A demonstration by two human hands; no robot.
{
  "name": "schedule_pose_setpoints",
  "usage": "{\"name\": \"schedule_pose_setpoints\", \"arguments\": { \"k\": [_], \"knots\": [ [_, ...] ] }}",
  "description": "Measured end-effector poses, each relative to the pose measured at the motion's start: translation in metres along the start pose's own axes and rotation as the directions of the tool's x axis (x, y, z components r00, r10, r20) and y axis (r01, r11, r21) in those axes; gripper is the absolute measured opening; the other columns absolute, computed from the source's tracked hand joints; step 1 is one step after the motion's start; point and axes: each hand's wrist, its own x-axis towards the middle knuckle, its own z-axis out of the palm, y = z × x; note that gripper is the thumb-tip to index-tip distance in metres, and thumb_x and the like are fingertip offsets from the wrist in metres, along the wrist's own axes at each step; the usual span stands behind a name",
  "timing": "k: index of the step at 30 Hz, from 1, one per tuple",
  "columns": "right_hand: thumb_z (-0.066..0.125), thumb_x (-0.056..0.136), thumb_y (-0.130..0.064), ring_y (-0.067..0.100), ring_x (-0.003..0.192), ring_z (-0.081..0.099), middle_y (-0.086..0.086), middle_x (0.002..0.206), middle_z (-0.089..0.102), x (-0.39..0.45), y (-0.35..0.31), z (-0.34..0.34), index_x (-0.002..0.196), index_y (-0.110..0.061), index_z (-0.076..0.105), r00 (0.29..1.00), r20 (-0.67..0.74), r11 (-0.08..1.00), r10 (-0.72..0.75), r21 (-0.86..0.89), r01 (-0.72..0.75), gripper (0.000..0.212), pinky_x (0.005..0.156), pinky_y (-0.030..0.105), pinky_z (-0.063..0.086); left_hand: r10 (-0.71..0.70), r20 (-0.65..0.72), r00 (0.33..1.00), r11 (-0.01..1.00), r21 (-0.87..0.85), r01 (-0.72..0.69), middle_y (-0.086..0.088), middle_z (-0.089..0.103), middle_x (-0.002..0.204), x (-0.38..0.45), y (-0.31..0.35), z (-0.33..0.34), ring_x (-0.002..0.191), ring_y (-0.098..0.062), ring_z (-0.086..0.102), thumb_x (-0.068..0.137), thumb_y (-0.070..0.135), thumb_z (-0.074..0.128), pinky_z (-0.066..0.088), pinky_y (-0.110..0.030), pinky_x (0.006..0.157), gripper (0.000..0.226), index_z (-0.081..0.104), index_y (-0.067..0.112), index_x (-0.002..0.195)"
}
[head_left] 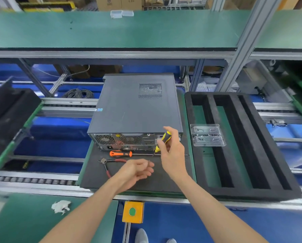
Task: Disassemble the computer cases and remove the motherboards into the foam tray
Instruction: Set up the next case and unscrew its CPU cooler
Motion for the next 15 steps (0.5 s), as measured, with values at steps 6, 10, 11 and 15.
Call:
{"name": "schedule_pose_setpoints", "arguments": {
  "k": [6,10,11,15],
  "knots": [
    [0.077,0.086,-0.018,0.015,0.061,0.068,0.002,0.068,0.069,-0.044,0.003,-0.011,0.082,-0.017,0.055,0.975,-0.007,0.969,0.222,0.112,-0.220,0.022,0.059,0.029,0.055,0.165,-0.265,0.950,0.945,-0.233,-0.229,-0.008,0.075,0.091,0.001,0.025,0.011,0.084,-0.014,0.071,0.098,0.006,0.057,0.054,-0.021,0.072,0.015,0.071,0.005,0.097],
    [0.073,0.087,-0.007,0.026,0.059,0.068,0.010,0.077,0.067,-0.064,0.002,0.008,0.088,-0.011,0.057,0.919,0.096,0.893,0.383,0.214,-0.395,0.017,0.051,0.030,0.054,0.194,-0.245,0.950,0.948,-0.204,-0.246,-0.010,0.077,0.100,0.006,0.046,0.027,0.089,-0.015,0.073,0.098,0.008,0.059,0.055,-0.022,0.073,0.017,0.074,0.007,0.105],
    [0.070,0.089,-0.006,0.028,0.060,0.068,0.014,0.080,0.067,-0.066,0.001,0.012,0.091,-0.010,0.056,0.900,0.106,0.866,0.422,0.246,-0.435,0.015,0.052,0.029,0.054,0.191,-0.235,0.953,0.955,-0.179,-0.235,-0.010,0.077,0.098,0.007,0.048,0.031,0.087,-0.016,0.072,0.098,0.008,0.059,0.055,-0.023,0.071,0.017,0.075,0.008,0.104],
    [0.055,0.094,-0.002,0.031,0.052,0.062,0.009,0.079,0.067,-0.072,-0.007,0.021,0.103,-0.021,0.055,0.849,0.116,0.769,0.515,0.375,-0.517,0.021,0.044,0.033,0.049,0.162,-0.173,0.972,0.973,-0.136,-0.186,-0.012,0.076,0.100,0.010,0.053,0.046,0.085,-0.019,0.073,0.095,0.003,0.062,0.056,-0.024,0.071,0.020,0.073,0.008,0.111]
  ]
}}
